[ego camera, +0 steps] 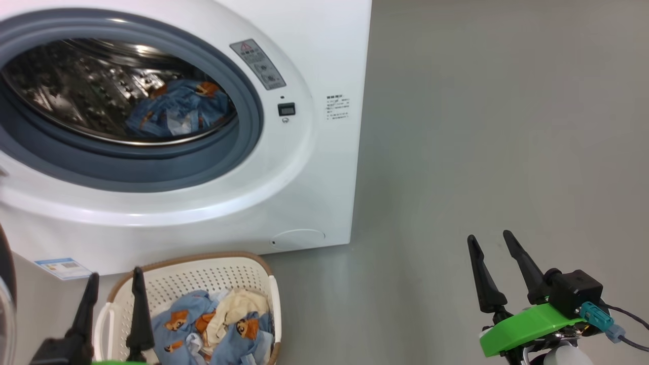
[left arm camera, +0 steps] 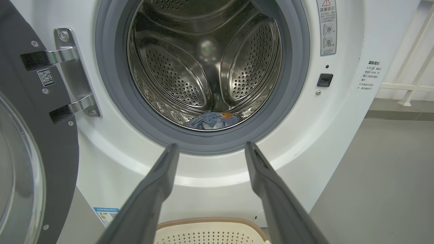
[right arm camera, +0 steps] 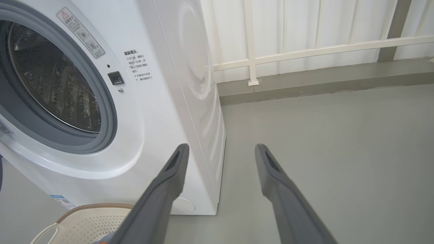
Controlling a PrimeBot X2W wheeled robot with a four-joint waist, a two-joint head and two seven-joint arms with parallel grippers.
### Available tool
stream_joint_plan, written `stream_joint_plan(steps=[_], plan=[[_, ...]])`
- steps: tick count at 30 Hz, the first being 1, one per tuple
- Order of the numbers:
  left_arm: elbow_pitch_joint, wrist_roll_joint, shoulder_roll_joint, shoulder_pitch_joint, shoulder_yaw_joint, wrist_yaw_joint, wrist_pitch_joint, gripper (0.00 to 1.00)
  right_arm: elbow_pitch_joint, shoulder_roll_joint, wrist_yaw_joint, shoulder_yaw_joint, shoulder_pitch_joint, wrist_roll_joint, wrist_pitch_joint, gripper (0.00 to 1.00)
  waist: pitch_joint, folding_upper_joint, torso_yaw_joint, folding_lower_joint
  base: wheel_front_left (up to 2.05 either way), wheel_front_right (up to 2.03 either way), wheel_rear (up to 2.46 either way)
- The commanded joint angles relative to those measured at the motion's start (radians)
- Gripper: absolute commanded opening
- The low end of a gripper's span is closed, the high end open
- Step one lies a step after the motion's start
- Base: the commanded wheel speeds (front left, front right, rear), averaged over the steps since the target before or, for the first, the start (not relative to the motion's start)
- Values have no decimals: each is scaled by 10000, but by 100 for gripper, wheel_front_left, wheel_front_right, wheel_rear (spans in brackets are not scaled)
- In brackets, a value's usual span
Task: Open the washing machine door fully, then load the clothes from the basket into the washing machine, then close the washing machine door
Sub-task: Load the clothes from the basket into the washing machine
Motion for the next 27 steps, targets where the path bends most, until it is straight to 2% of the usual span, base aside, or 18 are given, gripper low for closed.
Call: stream_joint_plan(steps=[1,12,27], plan=[[-312,53,96,-5,329,117,-51,100,-232,-10,16,240,-7,-99,-48,100,-121,0,60,0,0,0,0],[-838,-47,56,1143,62,423,-51,100,-275,-10,16,166,277,-382,-48,100,-663,0,93,0,0,0,0],[-769,11,54,1830,-303,628,-51,100,-393,-10,16,129,539,-441,-48,100,-934,0,143,0,0,0,0]])
